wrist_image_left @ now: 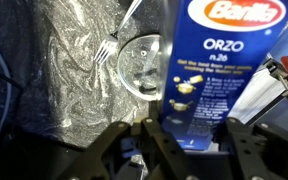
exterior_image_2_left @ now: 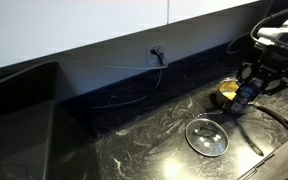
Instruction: Pour some contents from the box into the pot
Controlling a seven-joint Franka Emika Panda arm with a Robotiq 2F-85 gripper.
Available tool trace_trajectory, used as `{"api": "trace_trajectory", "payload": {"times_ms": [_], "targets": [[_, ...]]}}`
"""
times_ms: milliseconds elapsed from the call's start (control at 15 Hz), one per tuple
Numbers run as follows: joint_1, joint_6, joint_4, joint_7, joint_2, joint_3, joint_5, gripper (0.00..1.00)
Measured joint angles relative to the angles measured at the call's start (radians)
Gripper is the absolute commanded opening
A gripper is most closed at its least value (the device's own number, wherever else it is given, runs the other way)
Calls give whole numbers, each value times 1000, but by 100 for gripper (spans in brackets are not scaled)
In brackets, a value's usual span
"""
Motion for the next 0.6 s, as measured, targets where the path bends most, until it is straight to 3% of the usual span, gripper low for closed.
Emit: {"api": "trace_trajectory", "payload": {"times_ms": [600], "targets": [[-49,-87,30,-105,19,-41,109,23]]}}
